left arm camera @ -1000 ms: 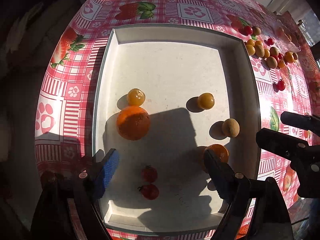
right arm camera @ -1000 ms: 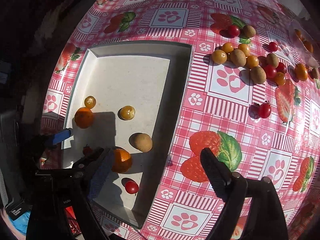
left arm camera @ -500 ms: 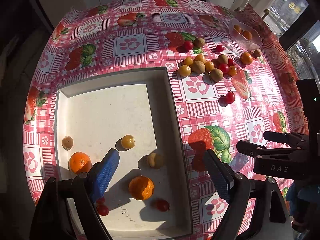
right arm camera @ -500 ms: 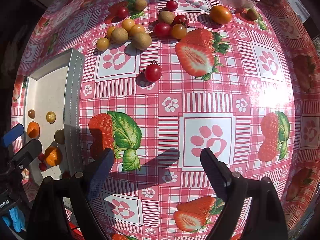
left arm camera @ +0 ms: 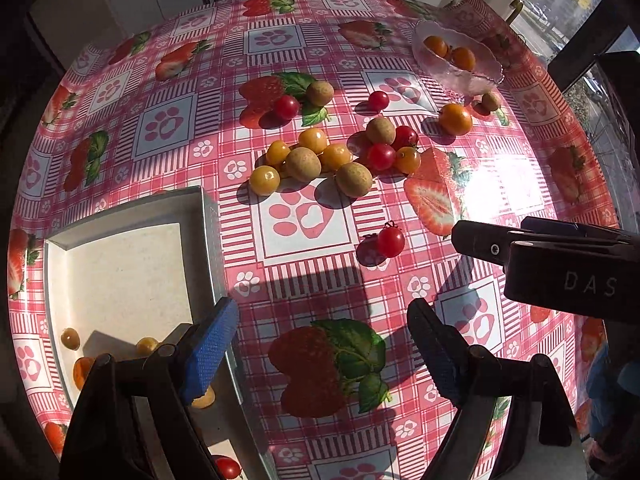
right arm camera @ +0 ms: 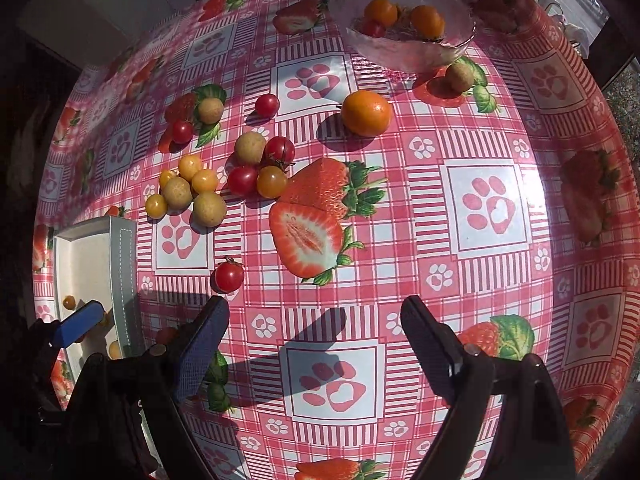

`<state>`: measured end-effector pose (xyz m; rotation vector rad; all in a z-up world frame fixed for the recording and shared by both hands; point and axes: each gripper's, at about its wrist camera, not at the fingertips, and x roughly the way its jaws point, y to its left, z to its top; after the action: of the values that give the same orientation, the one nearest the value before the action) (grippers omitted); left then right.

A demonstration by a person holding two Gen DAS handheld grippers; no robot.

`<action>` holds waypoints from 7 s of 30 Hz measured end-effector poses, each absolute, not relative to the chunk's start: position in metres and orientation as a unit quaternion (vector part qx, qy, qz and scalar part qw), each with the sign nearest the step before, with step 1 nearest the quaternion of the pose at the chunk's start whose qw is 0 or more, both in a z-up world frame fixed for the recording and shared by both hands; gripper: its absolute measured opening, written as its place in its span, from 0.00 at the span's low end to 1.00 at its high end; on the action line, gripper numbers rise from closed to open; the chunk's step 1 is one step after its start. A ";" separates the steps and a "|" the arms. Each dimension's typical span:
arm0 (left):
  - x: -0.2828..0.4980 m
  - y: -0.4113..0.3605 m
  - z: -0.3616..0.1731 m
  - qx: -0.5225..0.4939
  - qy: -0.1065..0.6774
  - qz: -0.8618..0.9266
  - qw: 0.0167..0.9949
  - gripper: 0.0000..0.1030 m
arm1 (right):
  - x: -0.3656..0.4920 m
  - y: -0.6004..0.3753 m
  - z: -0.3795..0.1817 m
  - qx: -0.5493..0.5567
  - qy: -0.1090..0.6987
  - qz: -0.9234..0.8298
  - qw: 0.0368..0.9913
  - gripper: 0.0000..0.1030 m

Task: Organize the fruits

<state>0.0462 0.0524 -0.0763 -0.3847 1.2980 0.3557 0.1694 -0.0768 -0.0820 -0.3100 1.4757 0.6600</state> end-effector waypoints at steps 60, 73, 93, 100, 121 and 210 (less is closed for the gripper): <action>0.066 0.027 -0.112 -0.204 0.599 0.171 0.755 0.21 | 0.197 -0.033 -0.114 -0.135 0.624 0.395 0.660 0.34; 0.068 0.030 -0.119 -0.210 0.599 0.168 0.754 0.21 | 0.199 -0.011 -0.108 -0.140 0.608 0.411 0.665 0.19; 0.029 0.025 -0.087 -0.217 0.589 0.142 0.766 0.21 | 0.138 -0.099 -0.095 -0.079 0.659 0.387 0.640 0.19; 0.006 0.011 -0.071 -0.212 0.588 0.134 0.769 0.21 | 0.111 -0.113 -0.085 -0.081 0.668 0.382 0.633 0.19; -0.075 0.068 -0.026 -0.237 0.548 0.187 0.780 0.21 | 0.058 -0.065 -0.039 -0.113 0.650 0.410 0.629 0.19; -0.167 0.089 -0.006 -0.208 0.639 0.265 0.692 1.00 | -0.048 0.033 0.013 -0.308 0.610 0.439 0.583 1.00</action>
<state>-0.1675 0.0893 -0.0058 -0.4640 1.4267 0.5914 -0.0478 0.0330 0.0130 -0.7190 1.4252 1.0261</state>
